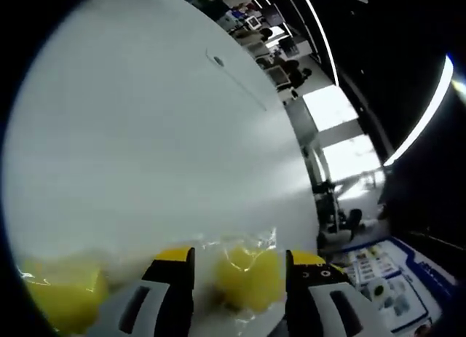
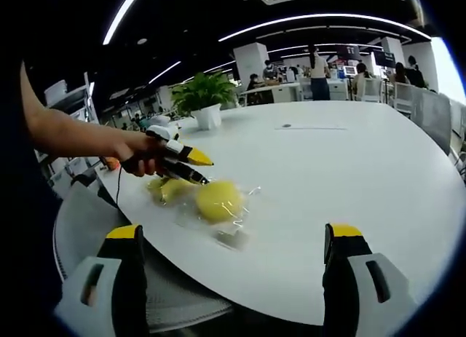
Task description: Compare the silicone blocks by pressing each to a similar depth, holding the contact briefly, and releasing to observe deformation and rebound differences across the visible hardness samples.
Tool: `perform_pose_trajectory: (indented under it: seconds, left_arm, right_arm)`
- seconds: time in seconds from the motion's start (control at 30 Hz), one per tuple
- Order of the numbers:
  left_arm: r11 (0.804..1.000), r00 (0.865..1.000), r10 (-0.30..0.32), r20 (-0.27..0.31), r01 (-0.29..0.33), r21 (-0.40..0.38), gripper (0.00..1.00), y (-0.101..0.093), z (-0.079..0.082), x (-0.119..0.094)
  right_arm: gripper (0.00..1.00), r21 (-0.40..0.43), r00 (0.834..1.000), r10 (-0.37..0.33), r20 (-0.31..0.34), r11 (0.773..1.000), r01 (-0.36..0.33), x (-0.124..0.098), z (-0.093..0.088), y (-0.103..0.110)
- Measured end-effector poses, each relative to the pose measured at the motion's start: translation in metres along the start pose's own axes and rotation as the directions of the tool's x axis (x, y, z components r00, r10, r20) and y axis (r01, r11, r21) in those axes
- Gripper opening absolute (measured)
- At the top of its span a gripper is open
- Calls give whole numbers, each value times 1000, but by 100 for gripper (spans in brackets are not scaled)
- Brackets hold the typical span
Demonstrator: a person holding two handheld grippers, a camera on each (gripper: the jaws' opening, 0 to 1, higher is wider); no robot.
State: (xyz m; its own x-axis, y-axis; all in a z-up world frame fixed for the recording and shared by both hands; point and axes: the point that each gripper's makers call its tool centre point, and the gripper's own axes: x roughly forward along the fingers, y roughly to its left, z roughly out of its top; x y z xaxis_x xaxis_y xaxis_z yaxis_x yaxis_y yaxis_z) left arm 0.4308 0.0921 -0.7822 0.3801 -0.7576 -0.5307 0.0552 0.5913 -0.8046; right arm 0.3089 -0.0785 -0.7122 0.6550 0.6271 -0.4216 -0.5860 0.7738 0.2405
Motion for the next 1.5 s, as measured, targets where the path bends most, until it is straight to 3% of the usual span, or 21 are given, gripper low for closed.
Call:
perform_pose_trajectory:
  seconds: [0.13,0.47,0.6,1.0,1.13,1.33,1.4,1.47,1.5]
  left_arm:
    - [1000,1000,-10,-4,10,-17,31,-3,0,3]
    - [999,999,42,-9,-42,-29,24,4,-4,10]
    - [998,999,42,-27,-43,-49,19,7,-10,15]
    - [999,1000,31,-4,-31,-19,0,4,-5,16]
    - [999,999,37,-3,-37,22,0,5,-4,17]
    - [999,999,37,2,-37,-7,0,4,-3,17]
    - [997,1000,9,-6,-9,-76,0,-3,-3,14]
    - [999,1000,-23,11,23,-27,0,-13,1,12]
    - [998,999,-36,31,34,48,0,-20,6,11]
  right_arm:
    - [96,1,1000,-3,-6,1000,3,-2,-2,-1]
    - [96,8,1000,-1,-6,1000,1,-2,-3,1]
    - [96,6,1000,4,-20,1000,-4,-2,-6,2]
    - [96,15,1000,-4,-22,1000,4,-4,-7,-2]
    - [96,30,1000,0,-18,1000,1,-3,-7,-3]
    - [96,26,1000,-4,-17,1000,5,-3,-4,-6]
    - [96,29,1000,-6,-16,1000,6,-3,-4,-8]
    - [96,30,1000,-8,-18,1000,9,-3,-4,-9]
    - [96,31,1000,-9,-18,999,9,-3,-4,-10]
